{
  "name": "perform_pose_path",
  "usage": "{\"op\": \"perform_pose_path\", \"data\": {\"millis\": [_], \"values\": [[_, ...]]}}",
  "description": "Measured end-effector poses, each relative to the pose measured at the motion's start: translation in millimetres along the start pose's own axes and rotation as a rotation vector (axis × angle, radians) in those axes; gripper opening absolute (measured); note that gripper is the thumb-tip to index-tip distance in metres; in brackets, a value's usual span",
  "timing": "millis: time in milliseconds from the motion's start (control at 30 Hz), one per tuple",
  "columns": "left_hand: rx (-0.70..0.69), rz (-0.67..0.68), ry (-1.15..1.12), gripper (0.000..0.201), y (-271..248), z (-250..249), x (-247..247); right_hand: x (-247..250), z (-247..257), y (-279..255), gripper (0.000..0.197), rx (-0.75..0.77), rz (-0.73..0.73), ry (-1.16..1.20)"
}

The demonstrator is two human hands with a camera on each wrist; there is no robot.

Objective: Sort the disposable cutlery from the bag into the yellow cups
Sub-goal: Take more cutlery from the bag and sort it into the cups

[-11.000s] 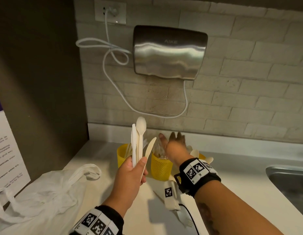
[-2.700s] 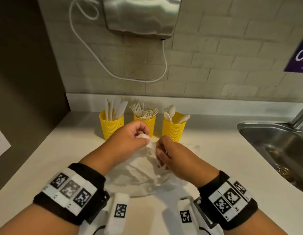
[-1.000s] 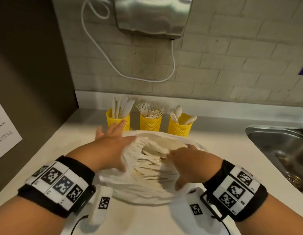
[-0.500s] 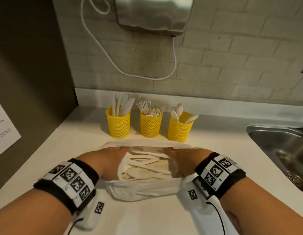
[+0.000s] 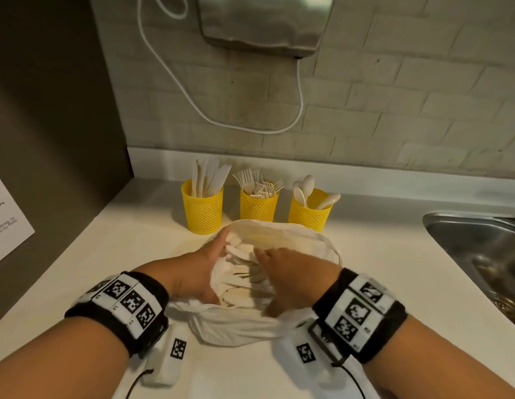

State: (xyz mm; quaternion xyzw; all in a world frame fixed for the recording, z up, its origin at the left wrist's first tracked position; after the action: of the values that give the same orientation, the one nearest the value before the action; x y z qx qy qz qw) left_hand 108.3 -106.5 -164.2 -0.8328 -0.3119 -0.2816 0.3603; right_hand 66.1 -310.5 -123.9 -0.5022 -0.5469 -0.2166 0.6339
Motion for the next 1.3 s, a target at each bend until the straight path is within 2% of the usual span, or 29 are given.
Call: {"op": "perform_pose_path", "data": {"millis": [67, 167, 233, 333, 433, 533, 633, 767, 800, 867, 900, 967, 1033, 1100, 1133, 1200, 1267, 1300], "values": [[-0.034, -0.016, 0.056, 0.15, 1, -4, -2, -10, 10, 8, 0.093, -0.034, 0.006, -0.095], [-0.034, -0.047, 0.198, 0.138, -6, 1, 0, -8, 14, 6, 0.048, 0.011, -0.108, -0.109], [0.014, -0.036, 0.221, 0.137, -11, 13, 5, -7, 11, 4, 0.038, 0.083, -0.138, -0.12], [0.086, -0.001, 0.25, 0.133, -18, 27, 12, -7, 8, 0, 0.034, 0.132, -0.181, -0.015], [0.048, 0.033, 0.306, 0.116, -18, 20, 6, -11, 9, 0, 0.041, 0.09, -0.181, 0.071], [0.027, 0.095, 0.25, 0.129, -10, 13, -6, -11, 9, 5, 0.053, 0.054, -0.139, 0.092], [0.032, 0.1, 0.267, 0.135, -3, 10, -7, -6, 7, 7, 0.043, 0.055, -0.063, 0.133], [0.054, 0.018, 0.377, 0.132, -7, 5, 2, -7, 2, 2, 0.039, 0.037, -0.034, 0.153], [0.026, -0.027, 0.411, 0.126, -11, 1, 5, -8, 1, 1, 0.037, 0.041, -0.038, 0.165], [-0.099, -0.126, 0.4, 0.101, -20, -12, 12, -9, -1, 1, 0.036, 0.053, -0.069, 0.244], [-0.172, -0.179, 0.367, 0.091, -24, -18, 16, -7, -3, 0, 0.036, 0.053, -0.091, 0.288], [-0.234, -0.208, 0.228, 0.079, -28, -21, 21, -1, -9, -3, 0.041, 0.043, -0.103, 0.393], [-0.226, -0.224, 0.157, 0.061, -29, -18, 23, 5, -16, -7, 0.044, 0.034, -0.099, 0.545], [-0.173, -0.216, 0.027, 0.05, -29, -19, 21, 9, -24, -12, 0.037, 0.041, -0.14, 0.726], [-0.177, -0.194, -0.049, 0.05, -28, -21, 19, 10, -27, -15, 0.033, 0.05, -0.162, 0.827], [-0.181, -0.13, -0.071, 0.069, -29, -31, 15, 9, -33, -18, 0.031, 0.055, -0.193, 1.039], [-0.167, -0.082, 0.148, 0.089, -27, -39, 4, 7, -39, -20, 0.033, 0.066, -0.194, 1.249], [-0.168, -0.077, 0.26, 0.092, -25, -44, 0, 6, -41, -21, 0.036, 0.094, -0.185, 1.341]]}}
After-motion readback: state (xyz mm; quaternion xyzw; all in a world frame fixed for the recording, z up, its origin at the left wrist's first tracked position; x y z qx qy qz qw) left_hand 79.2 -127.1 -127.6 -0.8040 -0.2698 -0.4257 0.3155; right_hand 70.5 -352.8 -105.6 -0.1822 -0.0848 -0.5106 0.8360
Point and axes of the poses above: each hand's wrist, its own y-axis towards the middle knuckle, its own x-axis out of the back of the hand, z = x × y, the point moved 2 cm from there along y, towards the middle knuckle, and after that the axes turned 11 degrees about z, right-handed, at the moved point
